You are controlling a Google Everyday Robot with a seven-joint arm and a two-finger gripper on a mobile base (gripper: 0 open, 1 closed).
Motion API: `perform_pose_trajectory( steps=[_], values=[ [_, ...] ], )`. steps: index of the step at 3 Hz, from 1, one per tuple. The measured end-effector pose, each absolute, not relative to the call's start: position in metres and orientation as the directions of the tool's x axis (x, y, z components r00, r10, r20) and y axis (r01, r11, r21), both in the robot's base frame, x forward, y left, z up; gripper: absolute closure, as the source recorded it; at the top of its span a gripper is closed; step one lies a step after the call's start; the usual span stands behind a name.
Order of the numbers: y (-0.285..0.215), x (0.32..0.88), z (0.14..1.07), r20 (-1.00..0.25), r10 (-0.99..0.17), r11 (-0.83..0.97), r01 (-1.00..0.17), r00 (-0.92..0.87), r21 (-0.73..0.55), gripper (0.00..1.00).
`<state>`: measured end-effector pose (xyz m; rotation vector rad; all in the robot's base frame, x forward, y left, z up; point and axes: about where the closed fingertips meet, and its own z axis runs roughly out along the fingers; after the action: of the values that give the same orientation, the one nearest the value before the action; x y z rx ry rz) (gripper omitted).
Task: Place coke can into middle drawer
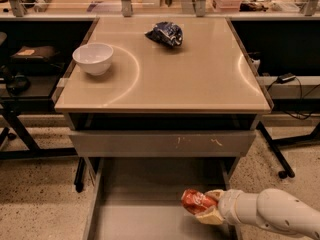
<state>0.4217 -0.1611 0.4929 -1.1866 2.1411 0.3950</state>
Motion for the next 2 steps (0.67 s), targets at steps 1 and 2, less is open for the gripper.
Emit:
perform_pose_trajectory(
  steps=[1,2],
  values=[
    [-0.154,0.433,0.465,-0.686,-0.626,0.547,-0.835,-0.37,-0.049,1.0],
    [-0.143,0.45,0.424,-0.729,-0.591,0.56,-0.826,-0.345,-0.064,1.0]
  ],
)
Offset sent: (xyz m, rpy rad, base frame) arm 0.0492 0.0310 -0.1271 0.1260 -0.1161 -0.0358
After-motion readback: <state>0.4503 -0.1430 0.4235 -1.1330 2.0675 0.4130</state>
